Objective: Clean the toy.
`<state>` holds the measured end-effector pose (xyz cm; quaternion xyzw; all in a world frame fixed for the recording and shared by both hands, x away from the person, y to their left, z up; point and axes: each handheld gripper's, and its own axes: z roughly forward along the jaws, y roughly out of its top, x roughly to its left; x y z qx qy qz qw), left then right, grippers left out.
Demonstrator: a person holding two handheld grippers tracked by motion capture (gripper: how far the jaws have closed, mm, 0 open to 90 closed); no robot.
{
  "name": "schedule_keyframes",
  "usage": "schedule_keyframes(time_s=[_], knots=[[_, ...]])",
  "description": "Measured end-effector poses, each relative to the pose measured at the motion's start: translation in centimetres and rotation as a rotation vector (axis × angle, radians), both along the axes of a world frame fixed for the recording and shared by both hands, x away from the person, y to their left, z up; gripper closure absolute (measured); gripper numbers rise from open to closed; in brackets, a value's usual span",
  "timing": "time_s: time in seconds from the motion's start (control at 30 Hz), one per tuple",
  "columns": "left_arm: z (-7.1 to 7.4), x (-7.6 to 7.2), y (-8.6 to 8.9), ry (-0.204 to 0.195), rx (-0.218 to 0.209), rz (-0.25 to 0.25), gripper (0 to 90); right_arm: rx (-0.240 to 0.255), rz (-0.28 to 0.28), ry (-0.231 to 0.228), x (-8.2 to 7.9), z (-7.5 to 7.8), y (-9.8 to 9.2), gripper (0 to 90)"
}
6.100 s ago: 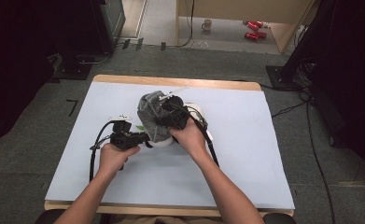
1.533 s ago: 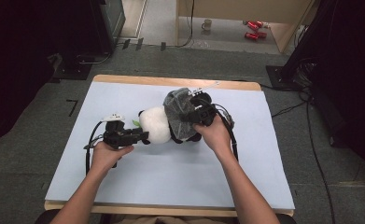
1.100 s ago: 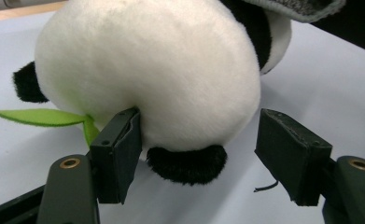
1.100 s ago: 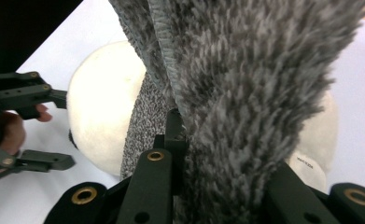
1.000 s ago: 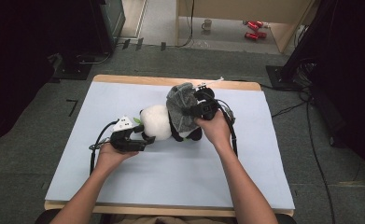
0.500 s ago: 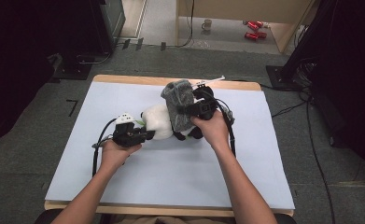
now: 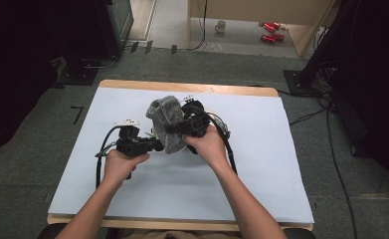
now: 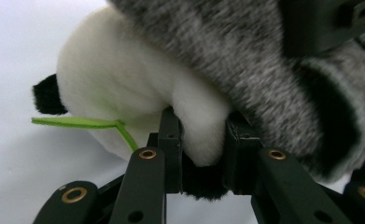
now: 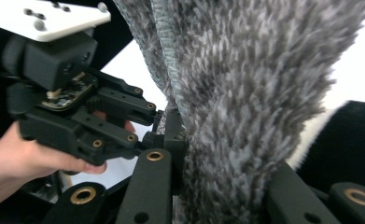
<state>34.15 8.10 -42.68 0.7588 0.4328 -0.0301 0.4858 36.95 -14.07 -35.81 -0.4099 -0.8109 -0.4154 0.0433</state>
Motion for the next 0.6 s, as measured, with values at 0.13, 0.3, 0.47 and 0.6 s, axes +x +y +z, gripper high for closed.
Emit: schedule_keyframes(time_s=[0.13,0.3,0.47,0.6], knots=[[-0.6,0.3,-0.1,0.017,0.002,0.004,72.3,-0.094,0.004,-0.061,0.0,-0.3,0.5,77.9],[-0.8,0.4,0.0,0.020,0.015,0.005,72.1,-0.189,-0.033,-0.092,0.3,-0.3,-0.3,77.7],[-0.8,0.4,0.0,0.018,0.010,0.001,71.9,-0.225,-0.071,-0.078,0.8,-0.3,-2.2,77.7],[-0.9,0.4,-0.1,0.013,0.011,-0.008,71.8,-0.229,-0.079,-0.073,0.8,-0.2,-3.3,77.8]])
